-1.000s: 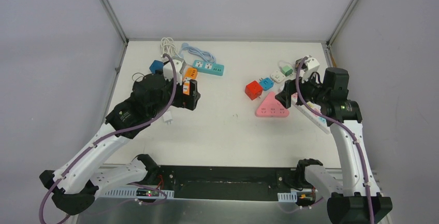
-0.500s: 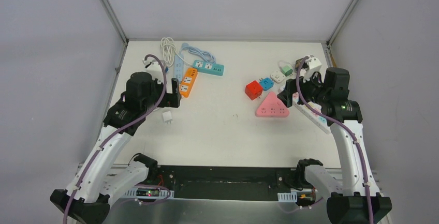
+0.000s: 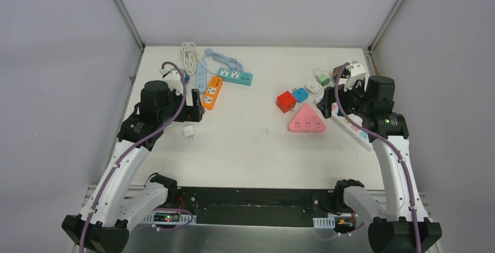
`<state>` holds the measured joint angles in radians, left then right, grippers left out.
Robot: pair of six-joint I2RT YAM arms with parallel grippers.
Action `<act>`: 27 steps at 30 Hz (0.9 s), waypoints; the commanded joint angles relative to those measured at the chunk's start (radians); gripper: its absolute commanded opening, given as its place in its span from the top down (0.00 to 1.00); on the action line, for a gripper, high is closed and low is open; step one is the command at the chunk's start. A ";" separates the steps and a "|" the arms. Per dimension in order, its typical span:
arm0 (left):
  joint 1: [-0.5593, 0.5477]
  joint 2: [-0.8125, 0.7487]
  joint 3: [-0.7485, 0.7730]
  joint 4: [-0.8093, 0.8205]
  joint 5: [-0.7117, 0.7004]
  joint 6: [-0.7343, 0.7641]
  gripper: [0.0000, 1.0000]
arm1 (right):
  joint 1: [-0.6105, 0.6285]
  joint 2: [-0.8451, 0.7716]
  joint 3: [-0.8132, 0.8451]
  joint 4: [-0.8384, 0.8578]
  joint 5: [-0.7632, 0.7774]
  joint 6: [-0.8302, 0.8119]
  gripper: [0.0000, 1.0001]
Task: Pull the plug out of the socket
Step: Reset both arms
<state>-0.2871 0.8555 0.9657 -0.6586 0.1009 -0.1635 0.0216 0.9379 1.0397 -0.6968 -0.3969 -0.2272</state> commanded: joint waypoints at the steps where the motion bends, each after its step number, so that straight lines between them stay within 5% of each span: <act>1: 0.003 -0.009 -0.007 0.028 0.035 0.018 0.01 | -0.006 -0.004 0.022 0.053 0.036 0.034 0.00; 27: 0.003 -0.019 -0.011 0.028 0.049 0.027 0.01 | -0.008 -0.004 0.017 0.083 0.095 0.065 0.00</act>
<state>-0.2871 0.8547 0.9657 -0.6582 0.1398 -0.1619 0.0212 0.9382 1.0397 -0.6605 -0.3199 -0.1810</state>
